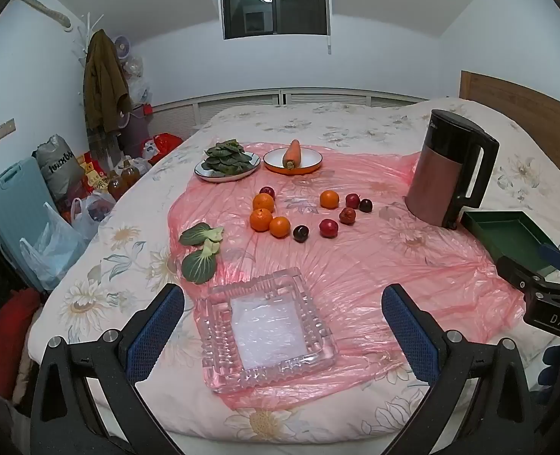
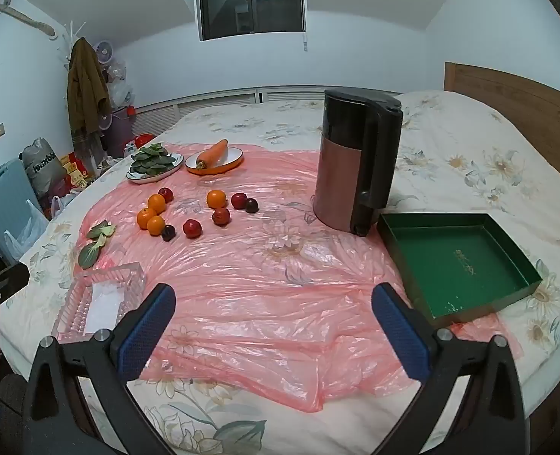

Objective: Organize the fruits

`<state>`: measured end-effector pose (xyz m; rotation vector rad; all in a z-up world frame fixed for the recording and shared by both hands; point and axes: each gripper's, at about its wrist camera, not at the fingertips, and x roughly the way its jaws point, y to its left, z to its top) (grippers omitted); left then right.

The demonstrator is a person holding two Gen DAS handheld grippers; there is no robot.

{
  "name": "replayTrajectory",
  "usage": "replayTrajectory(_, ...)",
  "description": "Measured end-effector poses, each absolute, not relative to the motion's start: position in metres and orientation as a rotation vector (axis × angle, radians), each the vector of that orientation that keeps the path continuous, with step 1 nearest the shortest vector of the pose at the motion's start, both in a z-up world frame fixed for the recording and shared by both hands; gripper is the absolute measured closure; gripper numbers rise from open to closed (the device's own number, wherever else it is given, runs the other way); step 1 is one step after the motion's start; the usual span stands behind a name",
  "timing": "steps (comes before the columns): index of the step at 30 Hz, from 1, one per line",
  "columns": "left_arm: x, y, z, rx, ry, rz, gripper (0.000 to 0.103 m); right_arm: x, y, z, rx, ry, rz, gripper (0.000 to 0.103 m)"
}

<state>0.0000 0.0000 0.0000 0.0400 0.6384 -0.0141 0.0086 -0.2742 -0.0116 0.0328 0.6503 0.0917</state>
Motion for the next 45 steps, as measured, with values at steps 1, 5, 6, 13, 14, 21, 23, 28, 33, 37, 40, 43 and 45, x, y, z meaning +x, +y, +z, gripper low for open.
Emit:
replayTrajectory(1,0.0,0.0,0.0,0.038,0.639,-0.016,0.001,0.009,-0.274,-0.012,0.032,0.651,0.091,0.0)
replayTrajectory(5,0.0,0.0,0.0,0.041,0.64,-0.013,0.001,0.008,-0.274,-0.012,0.029,0.65,0.09,0.0)
replayTrajectory(6,0.0,0.0,0.0,0.043,0.639,-0.013,0.001,0.008,-0.274,-0.011,0.029,0.65,0.089,0.0)
replayTrajectory(13,0.0,0.0,0.0,0.043,0.64,-0.013,0.001,0.008,-0.274,-0.012,0.026,0.652,0.089,0.0)
replayTrajectory(14,0.0,0.0,0.0,0.042,0.64,-0.013,0.001,0.008,-0.274,-0.012,0.026,0.652,0.089,0.0)
replayTrajectory(21,0.0,0.0,0.0,0.042,0.642,-0.014,0.001,0.009,-0.274,-0.012,0.027,0.653,0.089,0.0)
replayTrajectory(23,0.0,0.0,0.0,0.041,0.642,-0.014,0.001,0.009,-0.273,-0.012,0.027,0.652,0.089,0.0)
replayTrajectory(28,0.0,0.0,0.0,0.041,0.641,-0.014,0.001,0.01,-0.273,-0.013,0.027,0.652,0.089,0.0)
replayTrajectory(33,0.002,-0.002,-0.005,0.042,0.646,-0.015,0.001,0.01,-0.274,-0.014,0.028,0.655,0.09,0.0)
replayTrajectory(37,0.005,-0.007,-0.009,0.04,0.651,-0.016,0.001,0.011,-0.271,-0.019,0.029,0.659,0.09,0.0)
replayTrajectory(40,0.006,-0.005,-0.01,0.041,0.653,-0.017,0.001,0.011,-0.271,-0.019,0.03,0.661,0.09,0.0)
replayTrajectory(43,0.005,-0.004,-0.011,0.038,0.653,-0.022,0.001,0.011,-0.273,-0.02,0.029,0.662,0.091,0.0)
replayTrajectory(45,0.004,-0.004,-0.011,0.034,0.649,-0.027,0.001,0.011,-0.273,-0.022,0.029,0.663,0.091,0.0)
